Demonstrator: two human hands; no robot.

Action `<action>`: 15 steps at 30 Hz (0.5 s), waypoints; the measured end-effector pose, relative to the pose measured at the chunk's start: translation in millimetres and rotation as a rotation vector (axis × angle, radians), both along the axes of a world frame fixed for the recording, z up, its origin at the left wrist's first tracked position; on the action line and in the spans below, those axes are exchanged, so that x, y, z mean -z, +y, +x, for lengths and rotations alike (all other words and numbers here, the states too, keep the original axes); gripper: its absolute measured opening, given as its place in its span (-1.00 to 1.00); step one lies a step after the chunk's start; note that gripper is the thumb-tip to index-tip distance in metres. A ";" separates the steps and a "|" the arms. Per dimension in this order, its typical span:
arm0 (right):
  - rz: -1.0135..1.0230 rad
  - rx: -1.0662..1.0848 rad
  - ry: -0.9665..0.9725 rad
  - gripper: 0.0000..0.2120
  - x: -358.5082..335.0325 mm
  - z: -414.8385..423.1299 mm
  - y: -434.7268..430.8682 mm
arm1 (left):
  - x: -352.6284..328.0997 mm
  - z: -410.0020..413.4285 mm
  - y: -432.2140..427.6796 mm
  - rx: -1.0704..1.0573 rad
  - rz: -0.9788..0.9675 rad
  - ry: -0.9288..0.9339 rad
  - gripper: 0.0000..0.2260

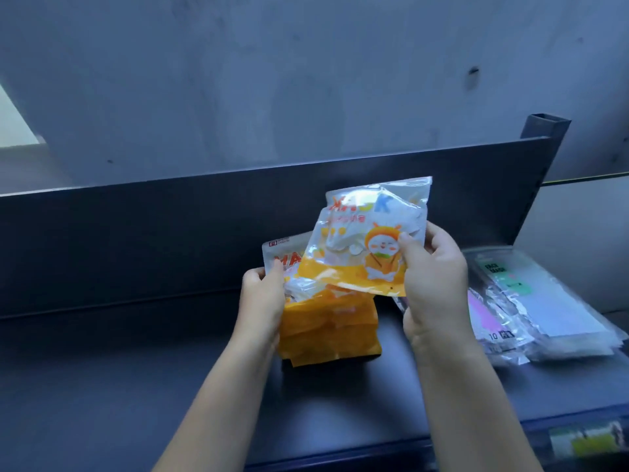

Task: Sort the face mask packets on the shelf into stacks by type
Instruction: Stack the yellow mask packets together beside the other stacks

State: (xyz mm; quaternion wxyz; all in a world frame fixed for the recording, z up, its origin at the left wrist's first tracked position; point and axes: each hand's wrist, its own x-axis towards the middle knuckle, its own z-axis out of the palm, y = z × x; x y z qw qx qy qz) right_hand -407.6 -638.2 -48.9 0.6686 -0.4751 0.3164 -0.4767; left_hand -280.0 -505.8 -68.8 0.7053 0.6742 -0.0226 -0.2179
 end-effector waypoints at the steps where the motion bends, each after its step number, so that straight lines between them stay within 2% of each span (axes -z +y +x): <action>1: 0.004 -0.023 0.010 -0.77 0.5 2.5 0.3 | -4.6 -2.2 0.2 0.000 -0.076 0.058 -0.49; 3: 0.005 -0.066 0.032 -0.77 0.1 5.9 1.6 | -8.8 0.0 4.0 -0.013 -0.187 0.163 -0.33; 6: 0.003 -0.118 0.072 -0.77 0.7 11.5 5.0 | -6.6 8.8 12.9 -0.041 -0.157 0.191 -0.11; 10: -0.026 -0.167 0.159 -0.83 9.0 23.3 7.1 | -1.5 13.9 17.2 0.015 -0.111 0.139 -0.23; 15: -0.159 -0.181 0.364 -0.87 21.0 32.5 9.1 | 2.0 15.5 16.4 0.105 -0.114 0.136 -0.27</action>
